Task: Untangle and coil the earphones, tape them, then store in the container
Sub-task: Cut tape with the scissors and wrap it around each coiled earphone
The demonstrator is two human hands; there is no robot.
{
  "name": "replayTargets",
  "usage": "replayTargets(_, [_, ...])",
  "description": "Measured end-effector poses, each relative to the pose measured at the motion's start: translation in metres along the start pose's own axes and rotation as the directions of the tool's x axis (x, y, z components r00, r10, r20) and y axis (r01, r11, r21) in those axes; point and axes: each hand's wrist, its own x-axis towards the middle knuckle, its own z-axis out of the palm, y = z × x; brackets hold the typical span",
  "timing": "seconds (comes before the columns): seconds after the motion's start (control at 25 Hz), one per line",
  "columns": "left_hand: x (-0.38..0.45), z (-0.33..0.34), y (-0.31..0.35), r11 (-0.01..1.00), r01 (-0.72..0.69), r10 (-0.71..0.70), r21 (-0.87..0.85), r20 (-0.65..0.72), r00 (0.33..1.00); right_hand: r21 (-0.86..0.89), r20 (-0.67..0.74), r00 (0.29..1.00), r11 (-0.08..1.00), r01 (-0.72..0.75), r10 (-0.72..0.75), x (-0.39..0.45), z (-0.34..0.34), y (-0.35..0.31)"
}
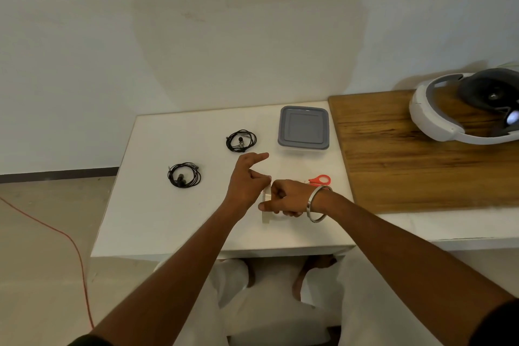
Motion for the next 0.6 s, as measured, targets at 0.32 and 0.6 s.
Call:
replayTargets(0.32, [-0.001,-0.008,0.005,0.993,0.054,-0.049,-0.102,0.05,0.998,0.169,-0.2,0.979,0.983,0.072,-0.037,0.002,-0.014,0.018])
replayTargets(0.6, [-0.001,-0.008,0.005,0.989,0.067,-0.047,-0.133,0.145,0.988,-0.064,-0.238,0.956,0.985,0.163,-0.174,0.006,-0.018,0.03])
